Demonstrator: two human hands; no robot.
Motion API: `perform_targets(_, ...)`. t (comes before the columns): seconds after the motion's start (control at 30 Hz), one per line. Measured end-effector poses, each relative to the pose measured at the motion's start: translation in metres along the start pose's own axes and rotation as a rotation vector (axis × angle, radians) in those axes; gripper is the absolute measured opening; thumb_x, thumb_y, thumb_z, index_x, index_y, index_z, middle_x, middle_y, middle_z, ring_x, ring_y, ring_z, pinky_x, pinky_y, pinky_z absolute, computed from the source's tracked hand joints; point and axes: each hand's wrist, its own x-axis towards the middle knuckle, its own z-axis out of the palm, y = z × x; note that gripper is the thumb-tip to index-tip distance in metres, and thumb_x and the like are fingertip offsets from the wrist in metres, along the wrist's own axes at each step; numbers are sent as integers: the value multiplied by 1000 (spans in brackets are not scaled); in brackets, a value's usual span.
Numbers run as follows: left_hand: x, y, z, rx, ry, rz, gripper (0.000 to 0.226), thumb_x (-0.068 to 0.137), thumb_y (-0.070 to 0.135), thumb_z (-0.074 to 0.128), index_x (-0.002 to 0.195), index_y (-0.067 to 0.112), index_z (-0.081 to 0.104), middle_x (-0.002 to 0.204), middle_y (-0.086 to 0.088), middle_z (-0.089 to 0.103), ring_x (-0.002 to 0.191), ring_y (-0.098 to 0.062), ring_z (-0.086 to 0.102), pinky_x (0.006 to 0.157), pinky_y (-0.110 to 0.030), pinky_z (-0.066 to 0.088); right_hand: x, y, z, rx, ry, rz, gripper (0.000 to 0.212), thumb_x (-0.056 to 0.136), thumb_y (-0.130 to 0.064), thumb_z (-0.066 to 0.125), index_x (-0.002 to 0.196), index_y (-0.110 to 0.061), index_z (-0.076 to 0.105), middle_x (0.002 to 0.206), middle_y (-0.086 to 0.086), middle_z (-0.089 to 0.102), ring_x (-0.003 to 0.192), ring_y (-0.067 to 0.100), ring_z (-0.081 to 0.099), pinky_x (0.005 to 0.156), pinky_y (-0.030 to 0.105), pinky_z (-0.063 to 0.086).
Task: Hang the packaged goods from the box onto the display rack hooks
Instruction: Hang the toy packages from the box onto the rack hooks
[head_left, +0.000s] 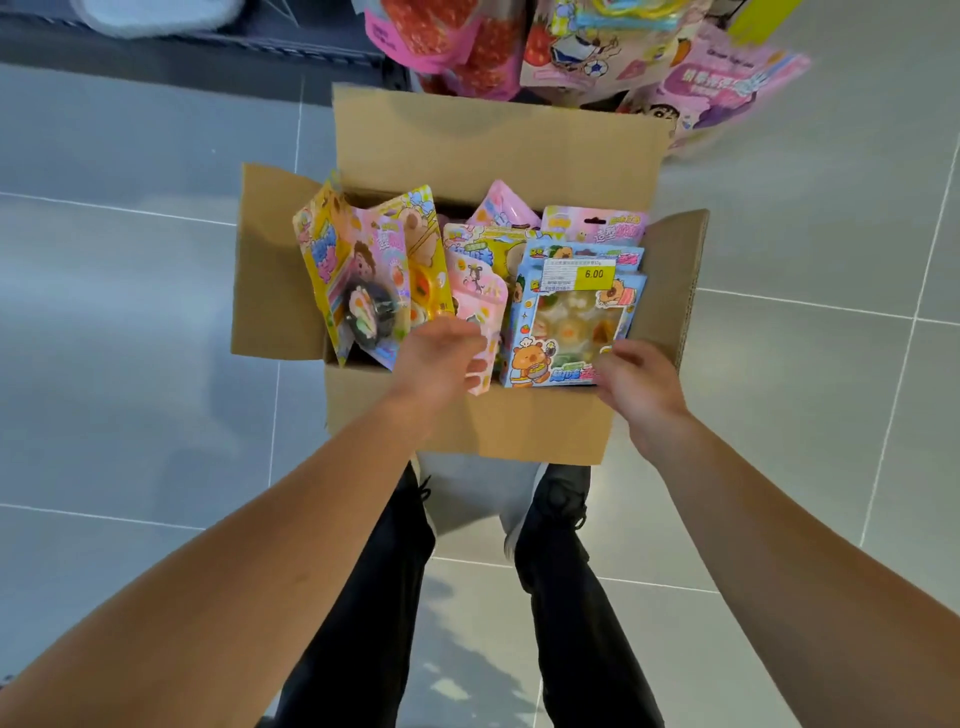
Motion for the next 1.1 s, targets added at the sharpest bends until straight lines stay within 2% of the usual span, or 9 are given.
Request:
perform_targets(0.07,10,11,17,126,33,123,23,81,11,67,104,13,64,99,-6,69,86,-22,68,86,-40,57,12,-9,-8,-26,-1,-31,59,64,-37,67,120,-24,60,118,2,64,109,24,64,98,45,52)
perform_targets(0.2,32,25,54,524,157,404,43,82,27,71,120,14,56,104,4,62,98,-16,57,87,-27,46,32,-25,-18,-4,-34,-71,53,69,-33,70,120,-26,59,119,-4,62,111,19,61,101,43,49)
perform_targets(0.37,66,26,87,1047,316,399,53,75,50,69,114,16,55,110,-4,65,127,-32,39,109,-51,26,59,-29,-32,86,-22,-110,40,78,-21,74,113,-27,57,112,-11,66,108,13,63,103,40,48)
perform_targets(0.53,62,29,93,962,321,543,29,73,27,70,93,17,51,70,3,54,93,-31,58,95,-41,37,68,-29,-45,81,13,-161,35,85,-17,71,116,-24,55,116,-9,66,105,6,62,94,25,50)
perform_targets(0.6,52,32,86,801,214,564,26,78,21,71,97,14,55,70,1,58,77,-28,60,73,-33,43,65,-32,-48,60,27,-207,41,87,-17,72,123,-22,53,116,-11,62,92,-7,59,73,5,45)
perform_targets(0.67,37,39,73,675,167,555,29,80,19,73,107,17,61,81,0,68,76,-22,64,69,-32,50,54,-38,-49,62,52,-259,50,86,-16,74,130,-18,50,118,-11,59,87,-12,56,67,1,43)
perform_targets(0.77,17,56,50,410,92,505,35,80,11,74,113,18,64,94,1,74,85,-15,71,79,-35,57,30,-52,-51,99,28,-281,57,82,-18,76,134,-18,50,124,-7,63,104,4,65,89,22,53)
perform_targets(0.93,-38,93,14,209,-18,445,30,84,7,72,110,21,67,98,-10,75,90,-34,71,82,-50,58,-31,-84,-61,107,-180,-327,20,93,-15,63,112,-17,70,99,-1,75,85,18,74,78,39,59)
perform_targets(1.1,-136,149,-30,127,-17,408,27,83,9,73,109,11,67,98,-4,76,88,-25,74,83,-50,58,-144,-135,-77,154,-203,-394,17,95,-16,62,110,-17,70,100,0,76,83,18,75,71,40,61)
